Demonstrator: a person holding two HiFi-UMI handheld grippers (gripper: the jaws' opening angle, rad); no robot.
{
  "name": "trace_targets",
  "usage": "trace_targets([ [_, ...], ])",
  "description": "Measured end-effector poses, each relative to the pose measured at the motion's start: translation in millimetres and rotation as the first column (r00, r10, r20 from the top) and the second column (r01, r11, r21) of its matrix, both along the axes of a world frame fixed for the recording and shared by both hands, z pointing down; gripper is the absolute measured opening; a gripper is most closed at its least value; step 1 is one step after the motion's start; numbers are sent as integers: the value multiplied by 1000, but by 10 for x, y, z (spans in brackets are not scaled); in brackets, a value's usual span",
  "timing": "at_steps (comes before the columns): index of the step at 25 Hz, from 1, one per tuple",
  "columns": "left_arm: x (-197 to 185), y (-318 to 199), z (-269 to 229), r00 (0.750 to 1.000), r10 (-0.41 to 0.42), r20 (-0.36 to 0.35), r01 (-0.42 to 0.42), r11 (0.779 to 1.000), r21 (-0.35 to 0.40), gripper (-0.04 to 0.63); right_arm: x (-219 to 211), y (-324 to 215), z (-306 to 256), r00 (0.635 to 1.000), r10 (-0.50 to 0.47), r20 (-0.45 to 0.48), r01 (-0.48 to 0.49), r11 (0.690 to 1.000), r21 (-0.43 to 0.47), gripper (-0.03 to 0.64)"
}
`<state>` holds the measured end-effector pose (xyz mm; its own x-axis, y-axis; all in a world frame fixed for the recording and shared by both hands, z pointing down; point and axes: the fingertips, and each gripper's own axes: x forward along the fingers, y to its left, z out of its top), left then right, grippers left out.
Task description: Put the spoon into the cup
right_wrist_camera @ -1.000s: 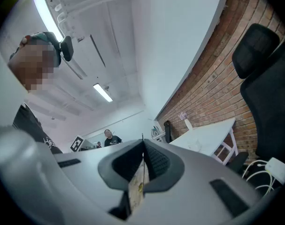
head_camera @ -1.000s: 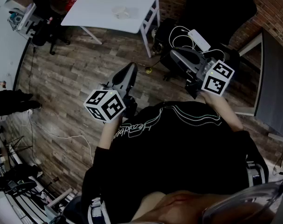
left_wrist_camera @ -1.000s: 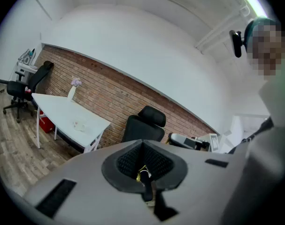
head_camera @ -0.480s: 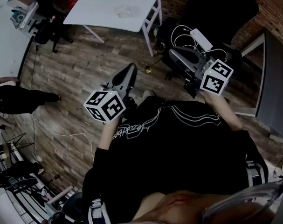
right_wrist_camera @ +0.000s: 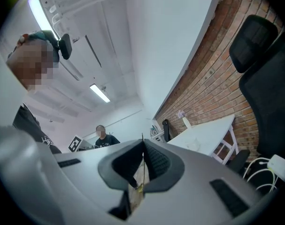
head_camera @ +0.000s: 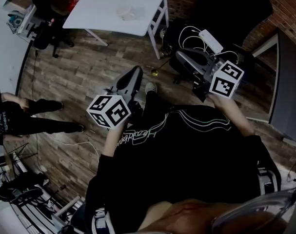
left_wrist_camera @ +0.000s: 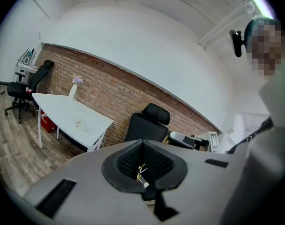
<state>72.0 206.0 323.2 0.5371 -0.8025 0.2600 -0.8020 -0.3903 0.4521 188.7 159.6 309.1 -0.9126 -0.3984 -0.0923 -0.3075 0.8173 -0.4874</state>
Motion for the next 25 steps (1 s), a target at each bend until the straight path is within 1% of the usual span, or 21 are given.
trace_targets([
  [4, -92, -291, 80, 1000, 13, -13, -13, 1000, -17, 3, -78, -275, 82, 1000, 17, -8, -17, 1000, -19, 0],
  [8, -246, -645, 159, 999, 30, -24, -31, 999, -33, 3, -244, -606, 194, 999, 31, -22, -32, 998, -47, 0],
  [14, -643, -1336, 256, 998, 55, -38, -57, 996, -73, 3, -621, -1253, 249, 998, 60, -34, -63, 995, -81, 0],
  [21, -1042, -2142, 336, 994, 103, -43, -107, 990, -96, 3, -970, -1991, 323, 991, 123, -46, -127, 986, -109, 0],
  [25, -1377, -2507, 360, 991, 123, -52, -128, 986, -104, 3, -1249, -2353, 341, 985, 162, -57, -168, 978, -120, 0],
])
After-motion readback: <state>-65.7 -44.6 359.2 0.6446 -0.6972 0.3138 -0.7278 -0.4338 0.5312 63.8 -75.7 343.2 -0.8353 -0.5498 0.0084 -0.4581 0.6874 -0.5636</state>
